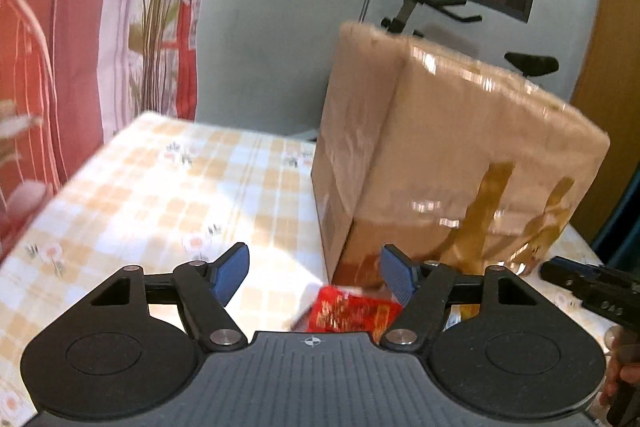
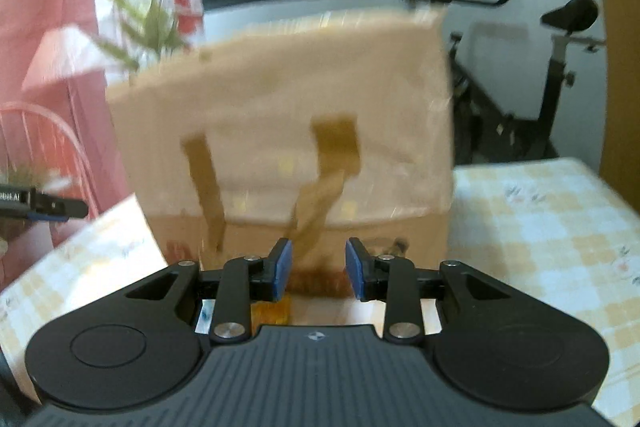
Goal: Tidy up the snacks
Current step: 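Move both open tools back down to the remaining snack packets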
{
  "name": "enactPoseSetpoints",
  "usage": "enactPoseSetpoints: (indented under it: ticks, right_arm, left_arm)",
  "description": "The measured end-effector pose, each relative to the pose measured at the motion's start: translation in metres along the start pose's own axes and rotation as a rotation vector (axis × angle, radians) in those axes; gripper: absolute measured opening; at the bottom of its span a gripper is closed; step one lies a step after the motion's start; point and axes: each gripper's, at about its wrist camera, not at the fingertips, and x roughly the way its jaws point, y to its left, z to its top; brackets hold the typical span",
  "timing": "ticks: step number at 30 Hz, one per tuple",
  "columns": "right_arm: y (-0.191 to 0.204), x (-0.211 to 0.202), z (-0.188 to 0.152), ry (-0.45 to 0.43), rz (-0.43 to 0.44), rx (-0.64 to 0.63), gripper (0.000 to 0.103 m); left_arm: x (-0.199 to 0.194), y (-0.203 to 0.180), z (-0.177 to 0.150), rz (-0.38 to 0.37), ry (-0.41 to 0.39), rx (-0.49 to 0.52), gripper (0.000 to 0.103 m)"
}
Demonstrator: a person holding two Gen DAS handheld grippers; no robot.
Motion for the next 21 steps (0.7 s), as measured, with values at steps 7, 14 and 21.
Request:
enactPoseSetpoints:
  ticks: [7, 14, 21]
  right_arm:
    - [0.019, 0.043, -0.016, 0.163, 0.061, -0.125, 0.033]
    - [0.037, 0.068, -0.028, 0.257, 0.078, -0.219, 0.043]
    - [0.036, 0.070, -0.032, 0.263, 0.080, -0.219, 0.038]
  left_arm:
    - [0.010, -0.004, -0.023, 0.004, 0.064, -0.022, 0.071]
    - [0.007, -0.015, -0.038, -0.015, 0.102, -0.029, 0.070]
    - [0.010, -0.033, -0.057, -0.017, 0.161, -0.009, 0.070]
